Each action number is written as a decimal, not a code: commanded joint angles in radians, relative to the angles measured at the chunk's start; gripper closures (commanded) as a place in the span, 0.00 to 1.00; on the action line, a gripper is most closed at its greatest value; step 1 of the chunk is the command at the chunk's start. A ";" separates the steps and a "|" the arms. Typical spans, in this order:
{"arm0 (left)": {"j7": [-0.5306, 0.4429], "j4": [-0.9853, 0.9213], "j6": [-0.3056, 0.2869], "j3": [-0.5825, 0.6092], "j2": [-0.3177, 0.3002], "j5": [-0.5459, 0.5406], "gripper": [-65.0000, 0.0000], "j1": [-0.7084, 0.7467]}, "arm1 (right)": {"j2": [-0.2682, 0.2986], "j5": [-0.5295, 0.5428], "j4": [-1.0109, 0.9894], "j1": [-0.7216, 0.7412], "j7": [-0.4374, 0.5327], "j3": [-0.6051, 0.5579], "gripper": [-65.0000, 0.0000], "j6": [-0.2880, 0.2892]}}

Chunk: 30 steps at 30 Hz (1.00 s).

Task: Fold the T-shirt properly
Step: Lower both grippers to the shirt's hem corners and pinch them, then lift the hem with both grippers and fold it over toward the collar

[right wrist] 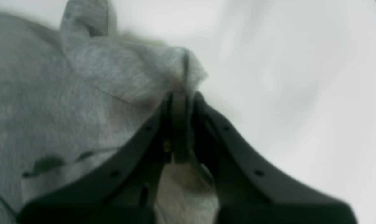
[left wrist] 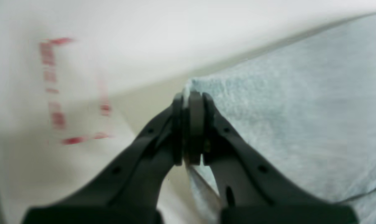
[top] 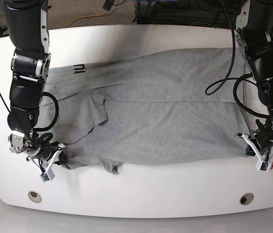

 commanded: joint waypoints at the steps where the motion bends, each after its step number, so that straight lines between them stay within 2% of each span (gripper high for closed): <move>1: -0.025 0.055 -0.001 -0.001 -0.020 -0.009 1.00 -0.032 | 0.016 0.017 0.058 0.039 -0.002 0.002 0.98 -0.001; 5: -0.025 0.087 -0.002 0.013 -0.047 -0.012 1.00 -0.031 | 0.016 0.017 0.123 0.037 -0.045 0.002 0.98 -0.001; 10: -0.025 0.125 -0.007 0.025 -0.047 -0.015 1.00 -0.023 | 0.016 0.019 0.192 0.024 -0.091 0.002 0.98 -0.001; 13: -0.025 0.173 -0.061 0.023 -0.047 -0.012 1.00 -0.001 | 0.016 0.025 0.256 0.005 -0.133 0.005 0.98 -0.001; 16: -0.020 0.225 -0.104 0.023 -0.047 -0.011 1.00 0.035 | 0.016 0.026 0.350 -0.050 -0.180 0.007 0.98 -0.001; 21: 0.069 0.329 -0.110 0.023 -0.046 -0.012 1.00 0.085 | 0.016 0.026 0.545 -0.171 -0.229 0.008 0.97 -0.001; 23: 0.074 0.359 -0.110 0.022 -0.046 -0.014 1.00 0.112 | 0.017 0.026 0.595 -0.211 -0.248 0.010 0.97 -0.001; 30: 0.072 0.440 -0.118 0.020 -0.066 -0.014 1.00 0.233 | 0.009 0.028 0.743 -0.355 -0.326 0.128 0.97 -0.001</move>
